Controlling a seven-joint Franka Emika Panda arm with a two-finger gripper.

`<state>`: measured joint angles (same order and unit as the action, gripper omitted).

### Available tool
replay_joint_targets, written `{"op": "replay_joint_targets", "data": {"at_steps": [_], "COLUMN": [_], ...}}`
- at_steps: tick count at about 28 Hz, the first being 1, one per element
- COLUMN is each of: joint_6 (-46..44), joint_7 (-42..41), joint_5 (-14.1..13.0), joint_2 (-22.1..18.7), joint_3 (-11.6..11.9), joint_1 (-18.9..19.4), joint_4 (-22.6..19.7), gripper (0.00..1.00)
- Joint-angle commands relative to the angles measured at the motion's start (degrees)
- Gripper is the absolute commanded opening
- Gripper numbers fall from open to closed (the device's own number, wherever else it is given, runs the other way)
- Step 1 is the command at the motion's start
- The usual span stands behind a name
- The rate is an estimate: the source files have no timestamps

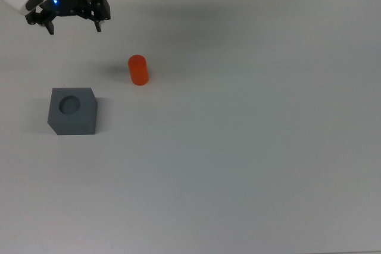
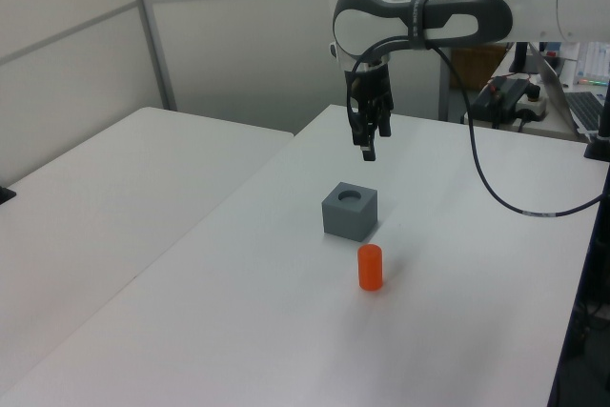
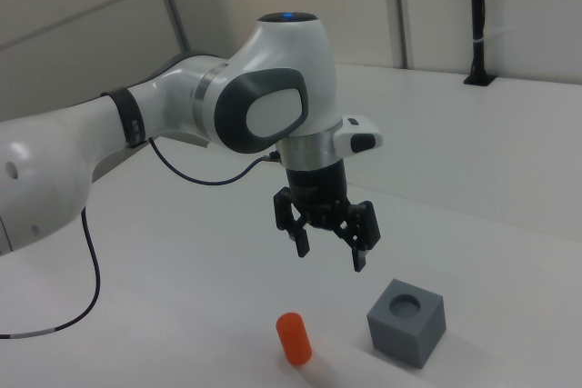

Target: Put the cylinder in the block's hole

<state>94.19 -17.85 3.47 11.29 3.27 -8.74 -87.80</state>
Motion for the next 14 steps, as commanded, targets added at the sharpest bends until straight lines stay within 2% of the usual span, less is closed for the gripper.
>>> {"op": "replay_joint_targets", "data": {"at_steps": [1,11,14], "joint_6": [-1.4,-1.3,0.7], "joint_7": [0.0,0.0,-1.1], "joint_5": [-1.2,-1.3,-2.5], "joint_2": [-0.6,-1.7,-4.0], "joint_3": [0.4,0.0,-0.2], "joint_1": [0.0,0.1,0.5], "joint_4": [0.7,0.0,-4.6], "gripper": [1.00,1.00,1.00]}}
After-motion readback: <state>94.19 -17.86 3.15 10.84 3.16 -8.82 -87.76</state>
